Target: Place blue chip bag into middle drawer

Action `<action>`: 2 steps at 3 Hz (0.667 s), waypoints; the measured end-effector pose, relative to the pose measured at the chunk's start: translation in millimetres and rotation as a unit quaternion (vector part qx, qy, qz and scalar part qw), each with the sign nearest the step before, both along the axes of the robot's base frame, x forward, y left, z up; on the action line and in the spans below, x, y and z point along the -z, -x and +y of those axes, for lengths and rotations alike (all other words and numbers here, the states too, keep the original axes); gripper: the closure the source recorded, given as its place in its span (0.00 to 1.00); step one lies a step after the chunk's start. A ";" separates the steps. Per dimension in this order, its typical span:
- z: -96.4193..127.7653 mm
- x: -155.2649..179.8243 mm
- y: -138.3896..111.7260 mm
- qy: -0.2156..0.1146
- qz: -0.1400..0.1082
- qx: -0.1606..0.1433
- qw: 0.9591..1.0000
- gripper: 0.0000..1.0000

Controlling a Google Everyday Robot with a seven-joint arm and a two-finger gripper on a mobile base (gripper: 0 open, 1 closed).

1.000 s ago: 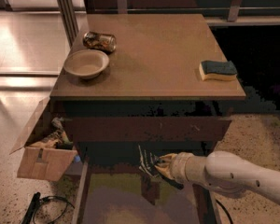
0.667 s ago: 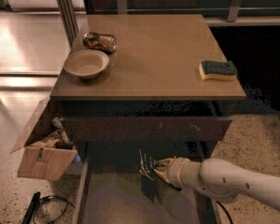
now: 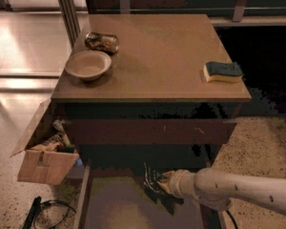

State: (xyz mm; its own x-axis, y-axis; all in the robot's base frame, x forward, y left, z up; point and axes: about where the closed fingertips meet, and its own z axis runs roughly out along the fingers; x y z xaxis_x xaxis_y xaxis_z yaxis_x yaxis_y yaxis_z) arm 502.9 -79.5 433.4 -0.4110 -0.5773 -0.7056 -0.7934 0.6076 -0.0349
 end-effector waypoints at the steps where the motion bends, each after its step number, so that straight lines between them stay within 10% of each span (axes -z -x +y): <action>1: 2.9 19.3 4.0 -0.006 0.020 -0.007 1.000 1.00; 2: 3.7 24.1 5.3 -0.007 0.026 -0.008 1.000 0.90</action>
Offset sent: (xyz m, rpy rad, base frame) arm -0.0045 0.0032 -0.0211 0.0128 0.0446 0.0148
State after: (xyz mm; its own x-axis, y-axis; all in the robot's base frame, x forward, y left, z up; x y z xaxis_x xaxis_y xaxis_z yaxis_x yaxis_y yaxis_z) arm 497.6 -75.8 409.3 -0.4372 -0.5740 -0.6924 -0.8041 0.5943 0.0151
